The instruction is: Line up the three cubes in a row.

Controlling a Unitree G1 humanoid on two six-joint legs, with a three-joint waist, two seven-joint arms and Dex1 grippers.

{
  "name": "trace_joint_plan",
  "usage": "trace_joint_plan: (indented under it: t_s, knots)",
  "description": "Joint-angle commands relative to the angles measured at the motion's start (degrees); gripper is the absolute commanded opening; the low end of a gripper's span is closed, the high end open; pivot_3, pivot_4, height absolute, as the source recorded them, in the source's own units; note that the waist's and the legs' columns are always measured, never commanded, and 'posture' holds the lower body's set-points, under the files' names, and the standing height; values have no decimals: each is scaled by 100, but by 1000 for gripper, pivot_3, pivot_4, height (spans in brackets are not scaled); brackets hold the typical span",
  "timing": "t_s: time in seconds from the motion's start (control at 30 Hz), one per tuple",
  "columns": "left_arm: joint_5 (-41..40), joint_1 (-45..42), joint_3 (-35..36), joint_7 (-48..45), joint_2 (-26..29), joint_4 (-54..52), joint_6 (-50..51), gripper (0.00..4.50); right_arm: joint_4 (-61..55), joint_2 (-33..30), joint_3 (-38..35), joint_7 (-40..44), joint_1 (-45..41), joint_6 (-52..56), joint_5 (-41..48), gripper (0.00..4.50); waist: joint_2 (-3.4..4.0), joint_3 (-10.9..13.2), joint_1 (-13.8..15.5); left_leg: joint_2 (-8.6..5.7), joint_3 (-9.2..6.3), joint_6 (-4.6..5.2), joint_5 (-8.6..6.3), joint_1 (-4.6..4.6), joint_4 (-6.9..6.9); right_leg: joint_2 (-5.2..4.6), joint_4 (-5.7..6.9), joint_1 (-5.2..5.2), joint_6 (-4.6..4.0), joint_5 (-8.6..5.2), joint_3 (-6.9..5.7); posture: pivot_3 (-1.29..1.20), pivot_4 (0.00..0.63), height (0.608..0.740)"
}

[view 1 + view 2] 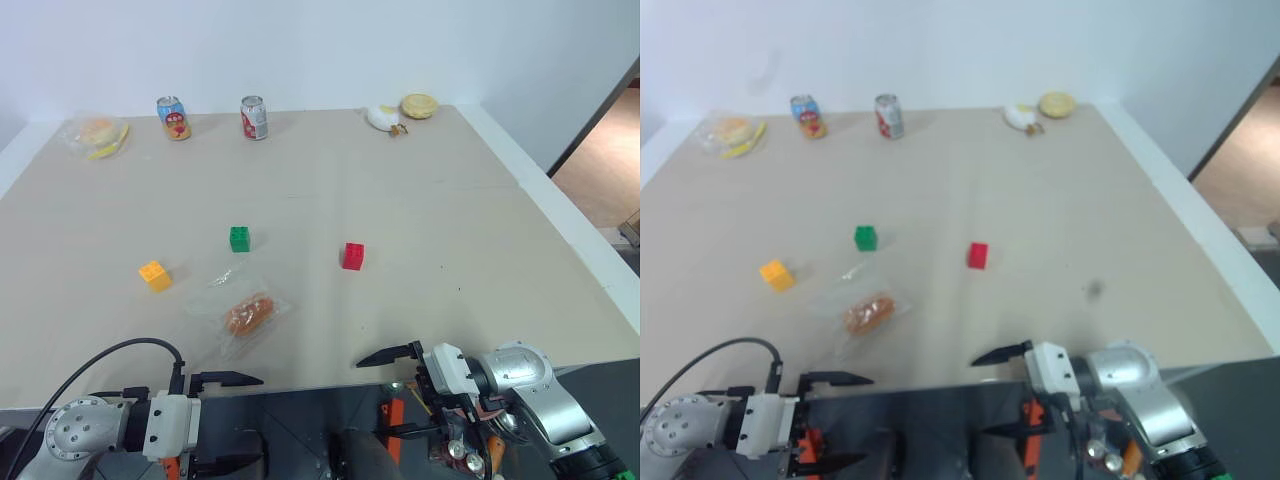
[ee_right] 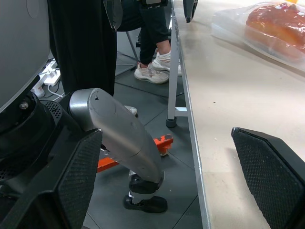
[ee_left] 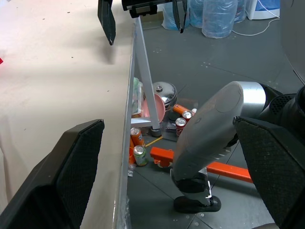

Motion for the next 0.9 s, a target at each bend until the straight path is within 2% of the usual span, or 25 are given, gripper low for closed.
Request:
trace_joint_plan:
  t_s: [0.03,0.47,0.6,0.73,0.8,0.9]
  knots:
    - [-40,82,-67,-43,2,-77,-192,4480,-7,-82,67,167,1,-142,-17,4500,0,0,0,0,0,0,0,0,0,0,0,0,0,0,0,0,150,740]
    - [-124,168,-268,7,57,-335,-154,4480,74,-40,84,267,29,-57,231,4500,-4,1,0,5,45,0,0,15,4,1,1,-1,12,10,41,0,150,740]
    - [98,48,-324,-181,150,-36,-520,4480,29,-7,38,197,-30,156,402,4500,-4,1,0,7,58,0,0,22,3,4,1,-1,15,12,57,0,150,740]
    - [-611,-521,49,322,220,-139,710,4480,-196,-14,-80,80,-283,657,778,4500,-10,5,-1,8,64,0,0,24,10,7,2,-1,20,21,67,0,150,740]
    - [-1252,-762,393,837,244,-310,1640,4480,-387,47,-289,-293,-594,1324,1265,4500,-16,9,-2,15,67,0,0,24,20,11,6,-1,23,29,70,0,150,740]
    - [-1711,-1213,753,1578,123,-404,2524,4480,-599,148,-505,-860,-1213,2105,1696,4500,-29,19,-27,26,75,0,0,27,33,20,13,-3,26,39,80,0,150,740]
